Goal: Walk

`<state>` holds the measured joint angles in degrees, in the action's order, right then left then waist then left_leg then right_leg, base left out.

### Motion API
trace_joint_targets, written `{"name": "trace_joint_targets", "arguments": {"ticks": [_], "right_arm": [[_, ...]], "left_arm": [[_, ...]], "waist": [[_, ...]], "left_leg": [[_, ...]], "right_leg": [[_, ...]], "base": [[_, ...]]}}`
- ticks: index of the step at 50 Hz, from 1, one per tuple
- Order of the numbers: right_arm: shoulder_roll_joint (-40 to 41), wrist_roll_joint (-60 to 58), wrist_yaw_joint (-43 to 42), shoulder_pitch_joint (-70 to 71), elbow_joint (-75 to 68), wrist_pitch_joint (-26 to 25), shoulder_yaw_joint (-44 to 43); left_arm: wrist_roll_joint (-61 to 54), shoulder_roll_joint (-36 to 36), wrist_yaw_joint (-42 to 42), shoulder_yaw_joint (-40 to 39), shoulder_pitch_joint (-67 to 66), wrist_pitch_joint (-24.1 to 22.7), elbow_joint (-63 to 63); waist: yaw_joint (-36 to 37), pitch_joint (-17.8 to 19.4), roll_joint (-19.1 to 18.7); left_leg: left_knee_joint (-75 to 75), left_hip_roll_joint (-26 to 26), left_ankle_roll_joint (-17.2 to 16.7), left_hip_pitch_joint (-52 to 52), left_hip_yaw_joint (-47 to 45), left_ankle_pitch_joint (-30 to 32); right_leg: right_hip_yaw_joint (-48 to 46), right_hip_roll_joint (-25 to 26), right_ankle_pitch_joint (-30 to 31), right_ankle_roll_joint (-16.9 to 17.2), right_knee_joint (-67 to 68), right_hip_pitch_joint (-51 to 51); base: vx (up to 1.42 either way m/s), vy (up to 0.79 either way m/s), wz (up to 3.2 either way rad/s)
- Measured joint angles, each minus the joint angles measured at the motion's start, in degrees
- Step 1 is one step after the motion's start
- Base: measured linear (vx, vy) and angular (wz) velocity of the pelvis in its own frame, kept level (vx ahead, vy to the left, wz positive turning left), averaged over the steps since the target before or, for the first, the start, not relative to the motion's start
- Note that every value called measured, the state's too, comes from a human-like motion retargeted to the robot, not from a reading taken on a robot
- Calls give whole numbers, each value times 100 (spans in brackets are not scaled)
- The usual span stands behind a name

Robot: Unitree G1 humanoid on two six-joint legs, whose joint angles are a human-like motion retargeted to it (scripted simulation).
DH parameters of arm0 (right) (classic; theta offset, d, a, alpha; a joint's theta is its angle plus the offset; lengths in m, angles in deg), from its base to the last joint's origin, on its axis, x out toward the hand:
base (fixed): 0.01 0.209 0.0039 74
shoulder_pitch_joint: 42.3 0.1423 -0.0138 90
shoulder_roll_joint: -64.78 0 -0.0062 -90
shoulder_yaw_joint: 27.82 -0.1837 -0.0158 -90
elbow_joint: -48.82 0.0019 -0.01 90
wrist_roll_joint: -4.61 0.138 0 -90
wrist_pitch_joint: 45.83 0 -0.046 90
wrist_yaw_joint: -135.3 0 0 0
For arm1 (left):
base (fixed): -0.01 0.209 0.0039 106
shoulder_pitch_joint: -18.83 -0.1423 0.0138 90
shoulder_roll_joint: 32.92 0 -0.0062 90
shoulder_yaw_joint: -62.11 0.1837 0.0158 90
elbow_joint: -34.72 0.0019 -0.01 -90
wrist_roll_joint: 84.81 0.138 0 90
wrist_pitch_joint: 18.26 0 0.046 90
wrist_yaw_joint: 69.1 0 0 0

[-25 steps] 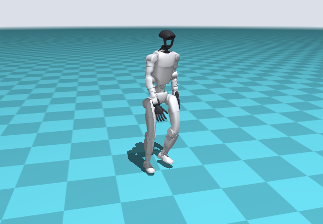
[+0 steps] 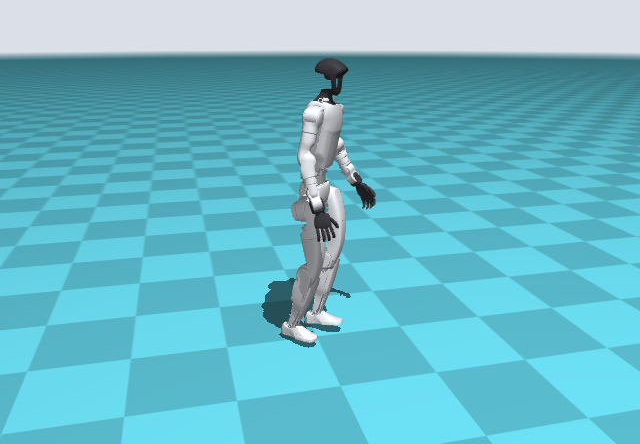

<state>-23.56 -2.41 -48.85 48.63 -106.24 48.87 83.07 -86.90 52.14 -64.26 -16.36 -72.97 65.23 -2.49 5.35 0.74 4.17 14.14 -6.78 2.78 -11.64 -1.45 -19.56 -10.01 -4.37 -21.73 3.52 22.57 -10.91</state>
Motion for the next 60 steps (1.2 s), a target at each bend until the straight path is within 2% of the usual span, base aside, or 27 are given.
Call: {"name": "trace_joint_targets", "arguments": {"ticks": [5,10,13,16,20,23,26,28,31,33,34,35,39,42,44,50,52,54,56,60], "right_arm": [[-10,-78,-33,-219,-276,-11,-162],[-53,-157,-364,53,-287,-12,-180],[-48,-200,-593,457,-136,15,-104],[-49,-225,-770,1033,103,89,44],[-66,-194,-892,2005,486,205,256],[-81,-122,-949,2567,843,288,367],[-79,-9,-993,2933,1138,350,402],[-63,68,-1011,2984,1273,364,412],[5,210,-904,2794,1303,355,462],[76,321,-727,2609,1202,319,519],[119,349,-633,2516,1109,291,553],[165,365,-539,2424,1002,260,589],[353,239,-308,1927,406,125,692],[418,119,-228,1423,-44,43,660],[407,103,-192,1053,-300,-7,556],[270,187,-175,56,-855,-138,113],[221,176,-180,-184,-969,-172,-8],[174,163,-182,-316,-1059,-217,-117],[140,153,-218,-381,-1114,-256,-164],[124,103,-333,-287,-1051,-281,-125]], "left_arm": [[-132,52,38,81,5,-136,-407],[-149,335,82,276,-146,-219,-405],[-63,566,115,446,-362,-169,-108],[56,760,121,645,-631,-90,314],[196,942,9,881,-983,-7,926],[242,1005,-169,1019,-1355,20,1216],[186,1003,-368,1078,-1630,7,1396],[116,980,-462,1088,-1757,-13,1477],[-32,929,-493,1004,-1759,-32,1567],[-152,871,-429,868,-1586,-15,1578],[-212,830,-364,797,-1445,0,1556],[-274,784,-290,728,-1286,16,1525],[-486,540,162,517,-489,52,1205],[-653,325,445,409,132,-13,780],[-738,165,564,403,523,-125,397],[-750,-245,739,577,1439,-526,-768],[-708,-326,774,612,1587,-619,-1040],[-696,-368,780,605,1643,-644,-1229],[-687,-349,776,572,1540,-630,-1321],[-588,-141,676,525,1061,-483,-1202]], "waist": [[143,101,-110],[290,281,-164],[391,381,-214],[448,452,-244],[477,481,-218],[489,368,-178],[523,205,-60],[516,83,75],[395,-82,333],[276,-134,463],[211,-135,497],[143,-126,521],[-171,-36,483],[-457,56,433],[-661,139,415],[-1066,295,431],[-1112,279,440],[-1149,277,402],[-1162,263,305],[-1053,229,13]], "left_leg": [[897,94,-56,-330,-127,-216],[2602,535,188,-1254,-818,-621],[2985,765,238,-1744,-1008,-685],[2567,943,203,-2081,-1136,-596],[1153,1021,39,-2270,-1219,-195],[411,1039,-72,-2354,-1228,81],[285,984,-80,-2369,-1274,397],[496,860,-8,-2332,-1314,559],[829,518,209,-2117,-1318,557],[929,288,382,-1854,-1264,378],[915,194,446,-1672,-1225,273],[877,109,499,-1472,-1182,169],[263,-80,460,-421,-878,-90],[-274,-130,291,413,-544,-148],[-525,-115,156,930,-307,-154],[-770,17,-214,2092,137,-375],[-566,45,-304,2305,285,-507],[-150,130,-383,2471,414,-594],[559,268,-502,2513,512,-511],[2993,713,-716,1843,355,437]], "right_leg": [[-14,95,-16,-60,-374,331],[39,69,-142,-42,-456,610],[167,63,-290,-22,-442,772],[346,41,-481,-10,-392,900],[567,-42,-651,48,-282,1061],[745,-128,-614,115,-165,1163],[852,-291,-393,211,70,1246],[969,-419,-74,333,404,1266],[1183,-613,934,605,1519,1036],[1182,-767,1738,634,2662,623],[1139,-829,1931,554,3232,357],[1084,-883,2026,440,3786,75],[666,-898,1077,-61,4751,-1013],[247,-837,616,-121,4211,-1608],[-11,-807,628,-11,3328,-1833],[-426,-571,1447,702,-321,-1900],[-389,-502,1584,819,-887,-1887],[-375,-434,1685,755,-785,-1827],[-360,-333,1699,544,-193,-1773],[-288,4,1252,-79,744,-1549]], "base": [[12,-3,26],[22,0,11],[33,4,-18],[42,8,-28],[51,14,-33],[61,19,-24],[68,22,-14],[73,23,7],[75,22,31],[76,20,33],[77,19,28],[77,19,26],[79,16,38],[82,12,79],[84,7,100],[86,-3,80],[86,-13,42],[85,-17,35],[84,-19,22],[79,-19,2]]}}
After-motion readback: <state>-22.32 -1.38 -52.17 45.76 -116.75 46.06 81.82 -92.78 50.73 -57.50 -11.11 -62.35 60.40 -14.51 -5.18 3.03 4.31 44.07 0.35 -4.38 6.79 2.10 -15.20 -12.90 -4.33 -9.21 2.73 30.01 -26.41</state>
